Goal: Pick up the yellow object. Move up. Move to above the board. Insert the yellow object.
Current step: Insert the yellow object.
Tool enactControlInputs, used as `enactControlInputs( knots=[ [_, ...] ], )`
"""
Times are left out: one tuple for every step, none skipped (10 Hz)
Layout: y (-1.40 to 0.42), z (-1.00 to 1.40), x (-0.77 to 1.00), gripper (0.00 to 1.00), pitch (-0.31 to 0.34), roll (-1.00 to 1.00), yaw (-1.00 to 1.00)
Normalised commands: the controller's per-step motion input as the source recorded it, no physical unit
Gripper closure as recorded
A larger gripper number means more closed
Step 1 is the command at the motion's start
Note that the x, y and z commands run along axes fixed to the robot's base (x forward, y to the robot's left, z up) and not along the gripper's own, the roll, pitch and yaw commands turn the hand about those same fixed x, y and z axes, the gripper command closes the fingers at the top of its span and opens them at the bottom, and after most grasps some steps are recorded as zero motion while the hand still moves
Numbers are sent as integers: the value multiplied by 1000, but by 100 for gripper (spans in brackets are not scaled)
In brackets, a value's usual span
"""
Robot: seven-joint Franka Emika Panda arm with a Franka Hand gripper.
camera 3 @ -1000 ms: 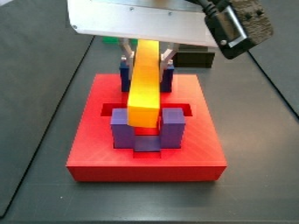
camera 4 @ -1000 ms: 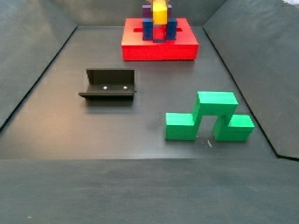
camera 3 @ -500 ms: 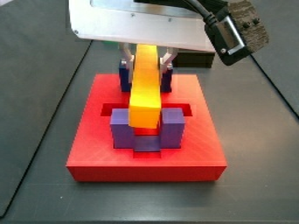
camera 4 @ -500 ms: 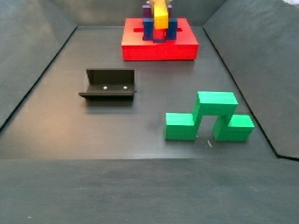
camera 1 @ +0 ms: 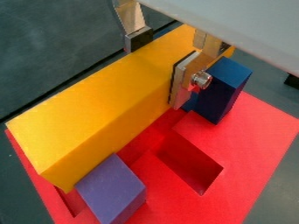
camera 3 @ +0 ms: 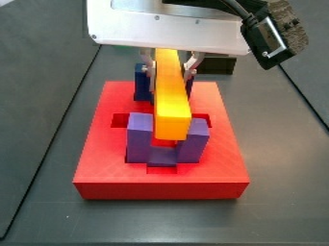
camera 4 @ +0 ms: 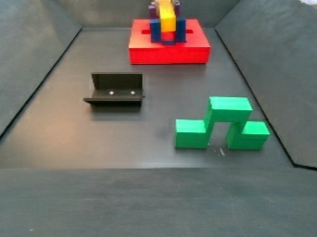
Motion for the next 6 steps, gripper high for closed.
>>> enactControlInputs(
  knots=[
    [0, -160, 0, 100, 24, 31, 0],
    [0, -177, -14, 100, 16, 23, 0],
    [0, -206, -26, 100, 10, 13, 0],
    [-69, -171, 0, 100, 53, 34, 6],
    [-157, -137, 0, 100, 76, 97, 31],
    [-109, -203, 54, 100, 79, 143, 9]
  ],
)
